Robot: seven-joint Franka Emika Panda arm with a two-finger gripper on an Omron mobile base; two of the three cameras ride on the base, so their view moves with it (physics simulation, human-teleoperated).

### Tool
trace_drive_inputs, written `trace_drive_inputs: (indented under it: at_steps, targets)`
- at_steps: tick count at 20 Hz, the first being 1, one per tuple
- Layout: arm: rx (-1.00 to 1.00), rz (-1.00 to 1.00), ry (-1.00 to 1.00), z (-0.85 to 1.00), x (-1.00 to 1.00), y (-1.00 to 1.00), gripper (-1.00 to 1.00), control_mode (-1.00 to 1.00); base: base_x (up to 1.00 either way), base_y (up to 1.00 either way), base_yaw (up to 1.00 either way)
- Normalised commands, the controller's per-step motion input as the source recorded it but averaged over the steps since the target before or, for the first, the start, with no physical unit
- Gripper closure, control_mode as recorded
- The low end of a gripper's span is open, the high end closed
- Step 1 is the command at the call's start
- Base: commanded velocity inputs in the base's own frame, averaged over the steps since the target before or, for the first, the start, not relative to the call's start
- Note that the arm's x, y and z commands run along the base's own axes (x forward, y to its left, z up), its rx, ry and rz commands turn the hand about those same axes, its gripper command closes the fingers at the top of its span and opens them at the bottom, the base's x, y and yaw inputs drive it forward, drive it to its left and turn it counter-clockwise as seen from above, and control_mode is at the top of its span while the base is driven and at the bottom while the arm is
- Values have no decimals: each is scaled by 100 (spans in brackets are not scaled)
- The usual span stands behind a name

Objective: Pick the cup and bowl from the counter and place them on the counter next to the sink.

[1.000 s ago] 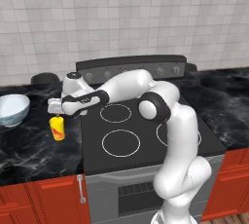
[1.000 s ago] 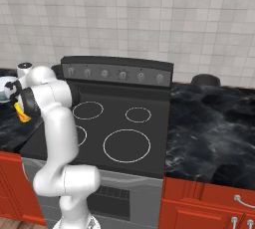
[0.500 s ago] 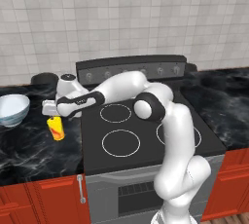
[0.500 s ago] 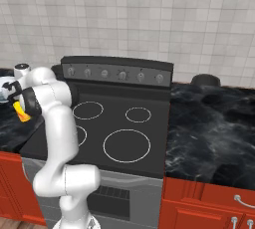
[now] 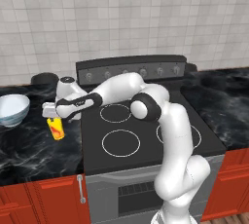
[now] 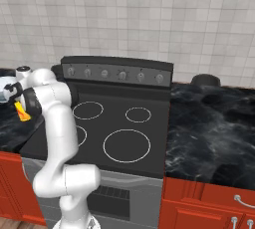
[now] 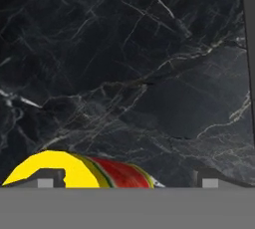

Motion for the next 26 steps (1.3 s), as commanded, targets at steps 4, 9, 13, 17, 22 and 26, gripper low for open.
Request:
trace_drive_inputs:
  at_steps: [4, 9, 13, 17, 22, 26]
  targets:
    - [0, -5, 11, -49, -8, 0, -100, -100, 0, 0, 0]
    - [0, -1, 3, -8, -1, 0, 100, -100, 0, 0, 0]
    - [0, 0, 0, 0, 0, 0, 100, -100, 0, 0, 0]
    - [0, 0, 0, 0, 0, 0, 100, -100, 0, 0, 0]
    - [0, 0, 0, 0, -5, 0, 100, -100, 0, 0, 0]
    - [0, 1, -3, 0, -21, 0, 100, -100, 0, 0, 0]
